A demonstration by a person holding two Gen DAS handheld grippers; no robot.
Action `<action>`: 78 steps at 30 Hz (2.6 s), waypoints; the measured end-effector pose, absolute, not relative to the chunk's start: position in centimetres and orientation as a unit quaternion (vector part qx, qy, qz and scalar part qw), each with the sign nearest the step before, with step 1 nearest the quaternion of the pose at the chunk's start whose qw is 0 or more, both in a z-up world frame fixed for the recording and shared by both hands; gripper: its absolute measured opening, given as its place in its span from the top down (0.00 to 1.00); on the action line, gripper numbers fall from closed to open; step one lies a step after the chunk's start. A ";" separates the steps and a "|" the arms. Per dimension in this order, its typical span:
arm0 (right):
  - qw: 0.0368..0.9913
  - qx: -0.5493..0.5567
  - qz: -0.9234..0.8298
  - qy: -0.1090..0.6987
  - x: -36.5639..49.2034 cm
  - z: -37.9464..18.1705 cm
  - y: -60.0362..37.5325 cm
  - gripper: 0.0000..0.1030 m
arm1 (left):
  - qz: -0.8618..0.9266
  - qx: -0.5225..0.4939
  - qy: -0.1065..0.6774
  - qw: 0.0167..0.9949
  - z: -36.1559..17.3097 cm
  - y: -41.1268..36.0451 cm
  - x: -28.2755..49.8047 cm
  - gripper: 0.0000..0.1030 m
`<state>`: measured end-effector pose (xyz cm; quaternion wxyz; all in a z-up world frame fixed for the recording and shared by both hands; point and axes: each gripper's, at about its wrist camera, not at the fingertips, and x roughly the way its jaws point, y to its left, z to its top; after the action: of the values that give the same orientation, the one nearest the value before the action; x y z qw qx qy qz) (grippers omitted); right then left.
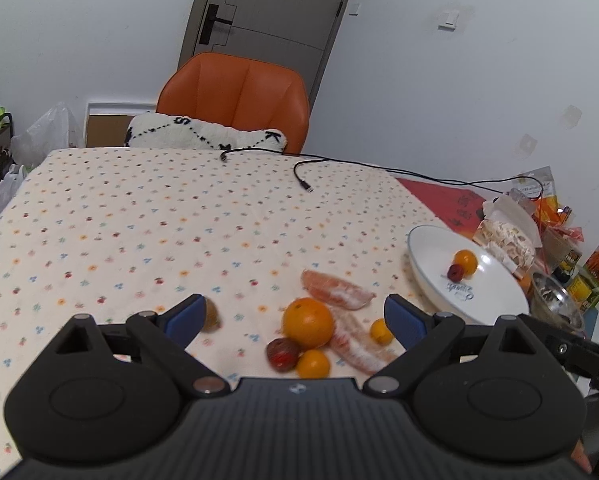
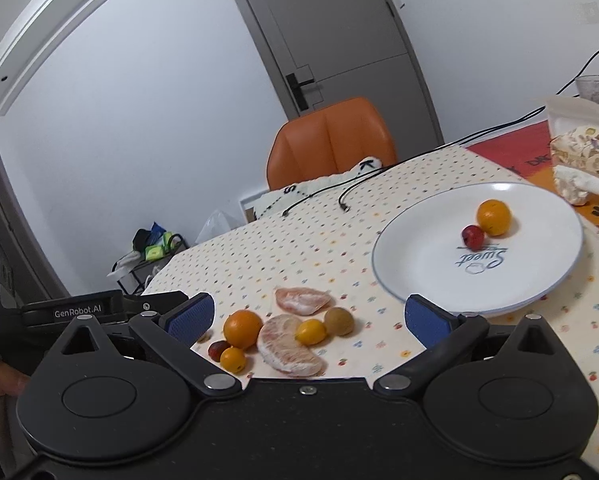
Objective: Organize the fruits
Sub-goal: 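Withdraw both open tools from the plate back toward the fruit, then grasp the red date with the left tool while the right tool grasps the pomelo segment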
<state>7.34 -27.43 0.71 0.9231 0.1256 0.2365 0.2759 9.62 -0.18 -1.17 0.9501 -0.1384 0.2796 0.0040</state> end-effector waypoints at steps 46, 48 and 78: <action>0.896 0.065 0.314 0.308 10.6 -3.9 -21.4 0.33 | -0.025 -0.148 0.315 0.937 -5.8 0.9 11.5 0.68; 0.895 0.060 0.316 0.308 10.7 -4.0 -21.2 0.34 | -0.028 -0.154 0.314 0.936 -5.9 1.1 11.4 0.69; 0.878 0.049 0.333 0.341 9.6 -3.6 -22.0 0.66 | -0.048 -0.170 0.314 0.933 -6.1 1.0 10.9 0.81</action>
<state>9.55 -21.97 -3.61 0.8778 0.0491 0.3405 0.3334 10.85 1.05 -6.05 0.9328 -0.1699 0.3143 -0.0481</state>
